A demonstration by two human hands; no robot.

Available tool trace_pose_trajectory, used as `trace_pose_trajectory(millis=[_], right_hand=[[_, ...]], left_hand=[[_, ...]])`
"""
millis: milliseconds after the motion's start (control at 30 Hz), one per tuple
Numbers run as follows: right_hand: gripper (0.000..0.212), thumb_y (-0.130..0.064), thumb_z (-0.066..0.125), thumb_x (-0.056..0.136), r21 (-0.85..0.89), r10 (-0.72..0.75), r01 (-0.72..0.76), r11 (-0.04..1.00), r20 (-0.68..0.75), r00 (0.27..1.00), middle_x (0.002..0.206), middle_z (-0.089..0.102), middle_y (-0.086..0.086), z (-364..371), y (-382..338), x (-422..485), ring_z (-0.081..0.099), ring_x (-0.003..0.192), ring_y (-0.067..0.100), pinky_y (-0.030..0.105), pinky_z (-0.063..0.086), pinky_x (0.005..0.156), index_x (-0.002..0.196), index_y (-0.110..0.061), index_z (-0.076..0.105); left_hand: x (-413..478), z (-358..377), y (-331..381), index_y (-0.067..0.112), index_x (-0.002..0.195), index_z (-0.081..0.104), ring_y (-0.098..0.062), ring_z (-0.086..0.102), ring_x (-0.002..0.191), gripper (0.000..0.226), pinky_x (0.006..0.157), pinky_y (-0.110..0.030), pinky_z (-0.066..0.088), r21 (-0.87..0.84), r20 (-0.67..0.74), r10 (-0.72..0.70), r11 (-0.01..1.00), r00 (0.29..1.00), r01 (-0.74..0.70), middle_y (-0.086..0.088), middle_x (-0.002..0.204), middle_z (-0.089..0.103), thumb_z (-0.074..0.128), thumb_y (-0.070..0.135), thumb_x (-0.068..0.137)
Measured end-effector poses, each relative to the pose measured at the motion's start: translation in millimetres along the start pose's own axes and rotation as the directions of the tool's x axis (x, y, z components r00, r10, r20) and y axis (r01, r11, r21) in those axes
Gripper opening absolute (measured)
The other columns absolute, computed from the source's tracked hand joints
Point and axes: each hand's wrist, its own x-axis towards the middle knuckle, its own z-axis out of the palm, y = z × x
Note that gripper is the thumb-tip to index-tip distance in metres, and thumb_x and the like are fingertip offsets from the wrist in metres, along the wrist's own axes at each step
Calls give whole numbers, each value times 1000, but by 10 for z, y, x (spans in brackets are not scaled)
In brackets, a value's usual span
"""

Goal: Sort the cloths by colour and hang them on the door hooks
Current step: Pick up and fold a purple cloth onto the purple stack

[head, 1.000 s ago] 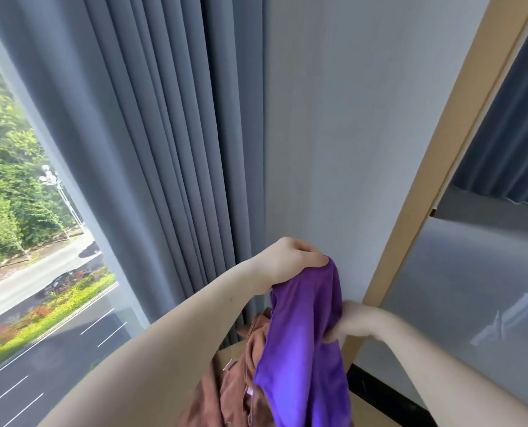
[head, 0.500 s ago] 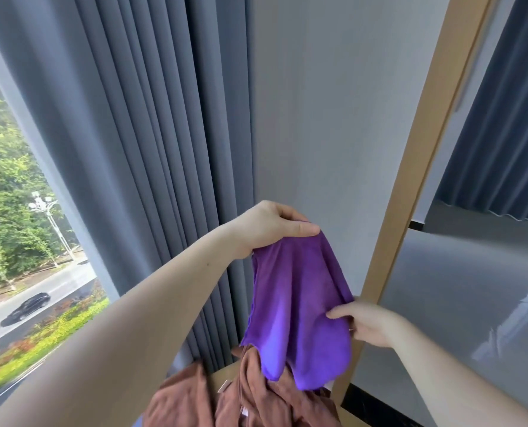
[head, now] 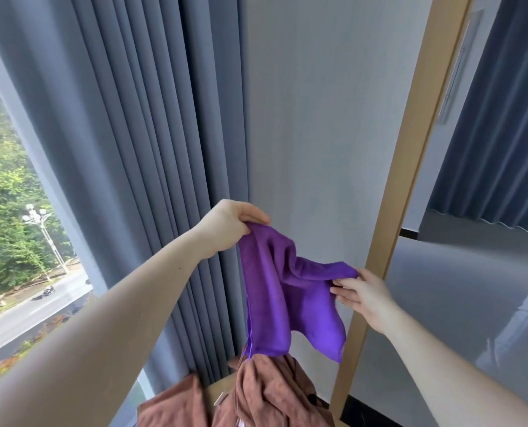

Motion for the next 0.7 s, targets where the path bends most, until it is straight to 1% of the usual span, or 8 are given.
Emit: trace_pose_trajectory(millis=[67, 133, 233, 333, 433, 533, 633, 700], right_hand=[[13, -7, 67, 96, -78, -40, 38, 996, -21, 999, 86, 72, 7, 20, -5, 10, 70, 79, 23, 30, 56, 74, 108, -5, 69], [21, -22, 73, 94, -134, -86, 80, 988, -39, 996, 77, 63, 3, 41, -12, 25, 59, 76, 19, 27, 50, 72, 103, -3, 74], [25, -33, 74, 92, -118, -103, 95, 988, -62, 993, 83, 67, 1, 66, -76, 8, 60, 82, 17, 28, 47, 76, 98, -9, 76], [13, -22, 67, 98, 25, -76, 77, 997, -29, 997, 90, 74, 9, 116, -159, -22, 68, 85, 23, 32, 53, 79, 97, -10, 71], [9, -13, 58, 101, 178, -40, 47, 983, -38, 998, 96, 71, 17, 178, -264, -44, 68, 82, 26, 33, 55, 75, 97, -8, 65], [12, -16, 57, 101, 280, 9, -5, 960, -14, 1000, 94, 69, 13, 208, -363, -87, 66, 81, 25, 35, 53, 71, 106, -7, 64], [16, -22, 57, 99, 328, 28, -41, 944, 45, 999, 91, 66, 9, 196, -483, -142, 62, 78, 22, 32, 48, 66, 105, -10, 64], [14, -24, 57, 96, 354, 21, -43, 934, 67, 998, 88, 65, 8, 181, -595, -179, 62, 77, 22, 31, 47, 68, 98, -13, 63]], left_hand=[[13, 26, -37, 13, 108, 76, -11, 70, 95, 55, 79, -8, 53, 159, -14, 22, 987, 1000, -20, 5, 97, 77, 40, -22, 86], [38, 31, -93, 15, 112, 77, -11, 65, 99, 46, 82, -6, 45, 369, -65, 88, 928, 994, -58, 7, 102, 72, 47, -13, 91], [64, 13, -199, 13, 102, 80, -22, 62, 106, 38, 94, -28, 47, 564, -93, 200, 818, 975, -114, -2, 109, 68, 50, -9, 93], [24, -11, -268, 23, 98, 78, -24, 62, 107, 37, 89, -39, 51, 636, -145, 216, 768, 966, -76, 5, 111, 68, 49, -1, 94], [-26, -60, -314, 33, 109, 74, -20, 59, 111, 29, 85, -36, 49, 668, -271, 196, 743, 942, 38, 14, 116, 68, 50, 19, 101], [-37, -89, -406, 35, 110, 73, -22, 60, 108, 26, 80, -34, 45, 672, -312, 160, 734, 936, 99, 13, 112, 67, 50, 25, 103], [-15, -118, -569, 32, 102, 69, -28, 64, 94, 21, 83, -40, 53, 545, -358, 78, 827, 931, 141, 3, 103, 64, 51, 21, 102], [-7, -136, -651, 29, 94, 63, -29, 68, 87, 19, 83, -47, 58, 352, -397, -24, 919, 917, 177, -3, 99, 65, 51, 16, 102]])
